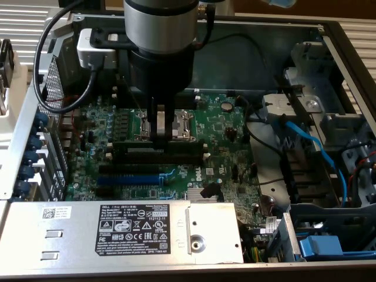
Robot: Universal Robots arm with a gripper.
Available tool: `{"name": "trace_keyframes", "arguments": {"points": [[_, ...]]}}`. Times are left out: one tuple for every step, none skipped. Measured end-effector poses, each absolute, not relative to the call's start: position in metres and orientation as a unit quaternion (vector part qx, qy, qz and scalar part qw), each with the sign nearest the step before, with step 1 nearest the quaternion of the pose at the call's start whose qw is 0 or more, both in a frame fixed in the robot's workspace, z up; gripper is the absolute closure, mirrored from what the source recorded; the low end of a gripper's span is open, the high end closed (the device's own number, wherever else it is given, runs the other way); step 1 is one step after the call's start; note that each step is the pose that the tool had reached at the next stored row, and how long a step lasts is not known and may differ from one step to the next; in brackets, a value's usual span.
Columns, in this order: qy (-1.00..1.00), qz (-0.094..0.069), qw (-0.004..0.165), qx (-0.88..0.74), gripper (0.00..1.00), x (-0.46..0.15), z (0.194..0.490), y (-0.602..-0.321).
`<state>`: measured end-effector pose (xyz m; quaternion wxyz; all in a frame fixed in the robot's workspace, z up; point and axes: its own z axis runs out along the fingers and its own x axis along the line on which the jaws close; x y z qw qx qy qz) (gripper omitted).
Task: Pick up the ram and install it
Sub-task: 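Insert the ram into the slot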
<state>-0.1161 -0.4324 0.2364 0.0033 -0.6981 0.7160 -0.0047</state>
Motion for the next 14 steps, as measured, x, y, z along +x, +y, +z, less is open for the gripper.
{"name": "trace_keyframes", "arguments": {"points": [[0.716, -0.005, 0.003, -0.698, 0.88, -0.1161, 0.2363, -0.4324], [0.716, -0.005, 0.003, -0.698, 0.88, -0.1161, 0.2362, -0.4324], [0.716, -0.005, 0.003, -0.698, 0.88, -0.1162, 0.2361, -0.4324], [0.716, -0.005, 0.003, -0.698, 0.88, -0.1162, 0.2360, -0.4325], [0.716, -0.005, 0.003, -0.698, 0.88, -0.1162, 0.2357, -0.4324], [0.716, -0.005, 0.003, -0.698, 0.88, -0.1162, 0.2356, -0.4324], [0.716, -0.005, 0.003, -0.698, 0.88, -0.1162, 0.2354, -0.4324], [0.716, -0.005, 0.003, -0.698, 0.88, -0.1162, 0.2354, -0.4325], [0.716, -0.005, 0.003, -0.698, 0.88, -0.1162, 0.2354, -0.4325], [0.716, -0.005, 0.003, -0.698, 0.88, -0.1162, 0.2348, -0.4324], [0.716, -0.005, 0.003, -0.698, 0.88, -0.1162, 0.2340, -0.4324], [0.716, -0.005, 0.003, -0.698, 0.88, -0.1162, 0.2339, -0.4324], [0.716, -0.005, 0.003, -0.698, 0.88, -0.1162, 0.2337, -0.4324], [0.716, -0.005, 0.003, -0.698, 0.88, -0.1162, 0.2335, -0.4324]]}}
